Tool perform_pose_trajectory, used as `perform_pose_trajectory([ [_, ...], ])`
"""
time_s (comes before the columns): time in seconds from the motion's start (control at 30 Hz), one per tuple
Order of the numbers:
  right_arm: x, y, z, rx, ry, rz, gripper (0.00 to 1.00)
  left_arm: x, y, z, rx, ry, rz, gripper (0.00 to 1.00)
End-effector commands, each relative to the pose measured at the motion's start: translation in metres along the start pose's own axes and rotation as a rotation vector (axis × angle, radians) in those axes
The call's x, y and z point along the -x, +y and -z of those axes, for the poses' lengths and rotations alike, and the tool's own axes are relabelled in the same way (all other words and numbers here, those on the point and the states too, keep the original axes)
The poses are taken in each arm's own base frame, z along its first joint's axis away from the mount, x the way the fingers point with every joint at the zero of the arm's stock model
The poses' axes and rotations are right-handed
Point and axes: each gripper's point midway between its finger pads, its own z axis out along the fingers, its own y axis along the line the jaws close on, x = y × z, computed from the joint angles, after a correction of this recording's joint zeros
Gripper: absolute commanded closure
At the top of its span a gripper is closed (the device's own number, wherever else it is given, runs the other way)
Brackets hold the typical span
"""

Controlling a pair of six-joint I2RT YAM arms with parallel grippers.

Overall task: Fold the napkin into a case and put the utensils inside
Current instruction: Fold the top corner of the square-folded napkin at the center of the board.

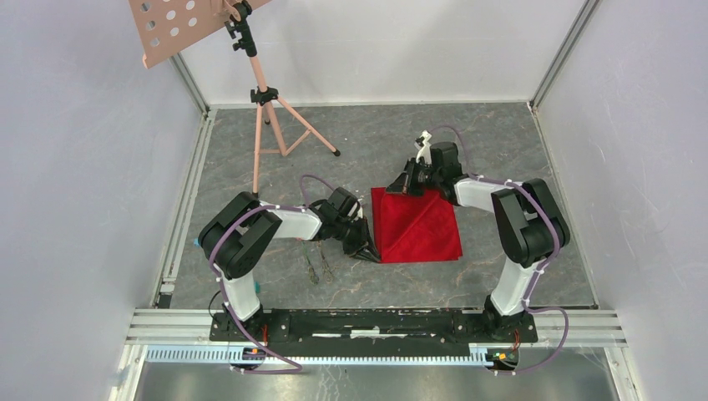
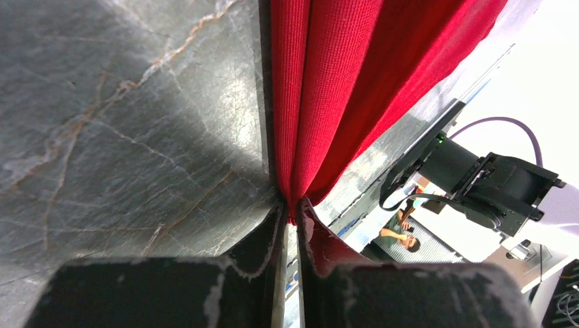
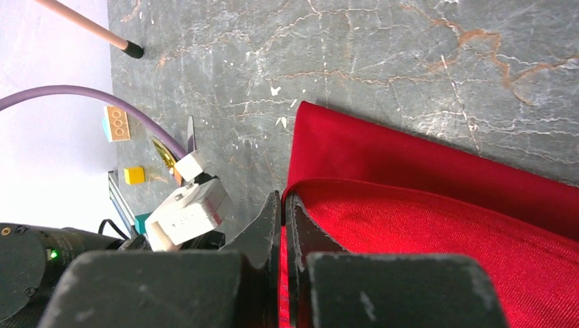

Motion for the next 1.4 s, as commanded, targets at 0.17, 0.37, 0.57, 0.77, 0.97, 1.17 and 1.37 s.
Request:
perform_pose_trajectory([
  [0.17,0.017,0.004,-0.014,0.03,-0.035,0.017,1.0,-0.008,0.039,-0.005,0.138,-0.022,0.043,0.81],
  [0.37,0.012,0.006,-0.017,0.043,-0.015,0.028,0.99,-0.006,0.032,0.002,0.127,-0.043,0.031,0.76],
  [0.57,0.011,0.006,-0.023,0.05,-0.003,0.033,1.0,-0.008,0.03,0.008,0.125,-0.055,0.026,0.72],
  [0.77,0.008,0.006,-0.029,0.05,0.011,0.042,1.0,-0.011,0.029,0.013,0.119,-0.06,0.022,0.69],
  [0.97,0.008,0.005,-0.033,0.044,0.016,0.049,0.99,-0.015,0.036,0.016,0.137,-0.066,0.022,0.68],
  [1.17,0.004,0.005,-0.037,0.046,0.031,0.051,0.93,-0.018,0.039,0.018,0.143,-0.068,0.022,0.68],
  [1.37,0.004,0.005,-0.04,0.045,0.038,0.051,0.85,-0.016,0.034,0.025,0.147,-0.08,0.005,0.68],
])
